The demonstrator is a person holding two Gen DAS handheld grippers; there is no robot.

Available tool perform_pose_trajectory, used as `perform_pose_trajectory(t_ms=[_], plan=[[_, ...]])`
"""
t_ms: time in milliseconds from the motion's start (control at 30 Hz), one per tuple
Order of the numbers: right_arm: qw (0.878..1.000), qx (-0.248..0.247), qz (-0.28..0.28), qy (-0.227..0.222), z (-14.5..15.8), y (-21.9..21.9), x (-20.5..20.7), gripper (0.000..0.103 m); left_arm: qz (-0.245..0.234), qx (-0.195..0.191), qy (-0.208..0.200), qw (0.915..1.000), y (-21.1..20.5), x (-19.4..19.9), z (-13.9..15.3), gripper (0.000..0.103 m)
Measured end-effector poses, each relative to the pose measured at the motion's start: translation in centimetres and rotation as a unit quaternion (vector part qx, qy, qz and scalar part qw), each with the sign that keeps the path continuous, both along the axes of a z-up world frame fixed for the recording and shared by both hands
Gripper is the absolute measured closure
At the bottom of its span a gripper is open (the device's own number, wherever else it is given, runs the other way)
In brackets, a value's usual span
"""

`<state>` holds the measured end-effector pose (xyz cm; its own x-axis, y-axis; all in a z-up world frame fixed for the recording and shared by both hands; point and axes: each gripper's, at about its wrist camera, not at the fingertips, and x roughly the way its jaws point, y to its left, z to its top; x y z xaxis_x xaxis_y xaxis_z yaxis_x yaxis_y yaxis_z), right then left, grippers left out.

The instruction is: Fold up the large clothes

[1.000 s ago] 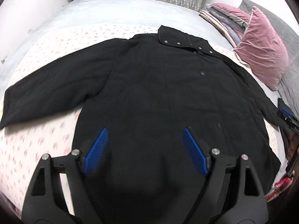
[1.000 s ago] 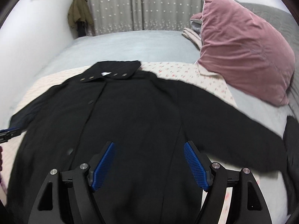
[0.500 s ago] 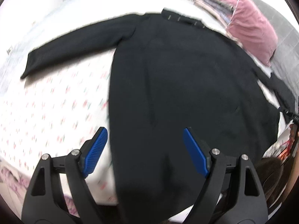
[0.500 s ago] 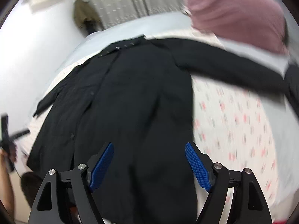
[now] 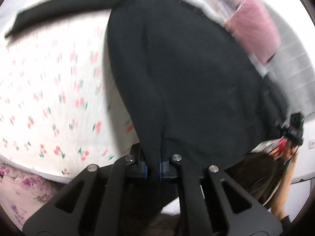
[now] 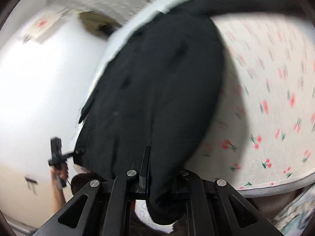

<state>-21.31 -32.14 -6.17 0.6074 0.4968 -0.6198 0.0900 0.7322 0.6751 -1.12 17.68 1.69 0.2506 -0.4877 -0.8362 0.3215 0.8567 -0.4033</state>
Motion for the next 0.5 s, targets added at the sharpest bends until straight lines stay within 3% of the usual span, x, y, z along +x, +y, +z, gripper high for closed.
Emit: perform_pose_trajectory(t_ms=[67,133,200,233,333,367,433,500], plan=[[0.999,-0.006,-0.006,-0.046,3.9,0.1,-1.2,0.092,0.008,-0.026,-0.032,0.9991,0.6,-0.4,2.7,0.095],[0.998,-0.028,-0.024,-0.045,6.4,-0.3,-2.5,0.092,0.013,-0.008,-0.041,0.999,1.2,-0.5,3.9,0.095],[0.995,-0.088,-0.036,0.009,6.0,-0.1,-2.9,0.091,0.01,0.071,-0.028,0.997,0.8,-0.3,2.0,0.094],[0.987,-0.141,-0.035,0.075,4.1,0.4,-2.4,0.09,0.003,0.11,-0.017,0.9938,0.7,-0.7,0.3,0.094],[0.959,-0.18,-0.017,0.218,-1.9,0.8,-1.5,0.086,-0.012,0.22,0.03,0.975,-0.3,-0.1,-4.8,0.088],[0.953,-0.195,-0.024,0.233,-2.7,0.7,-1.7,0.084,-0.007,0.23,0.019,0.9731,-0.3,-0.1,-5.0,0.08],[0.956,-0.2,-0.042,0.209,-2.0,0.2,-2.4,0.079,0.009,0.228,-0.028,0.9732,-0.2,-0.4,-3.4,0.074],[0.952,-0.228,-0.078,0.188,-0.2,-0.3,-3.0,0.07,0.025,0.228,-0.083,0.9697,-0.5,-0.6,-1.3,0.033]])
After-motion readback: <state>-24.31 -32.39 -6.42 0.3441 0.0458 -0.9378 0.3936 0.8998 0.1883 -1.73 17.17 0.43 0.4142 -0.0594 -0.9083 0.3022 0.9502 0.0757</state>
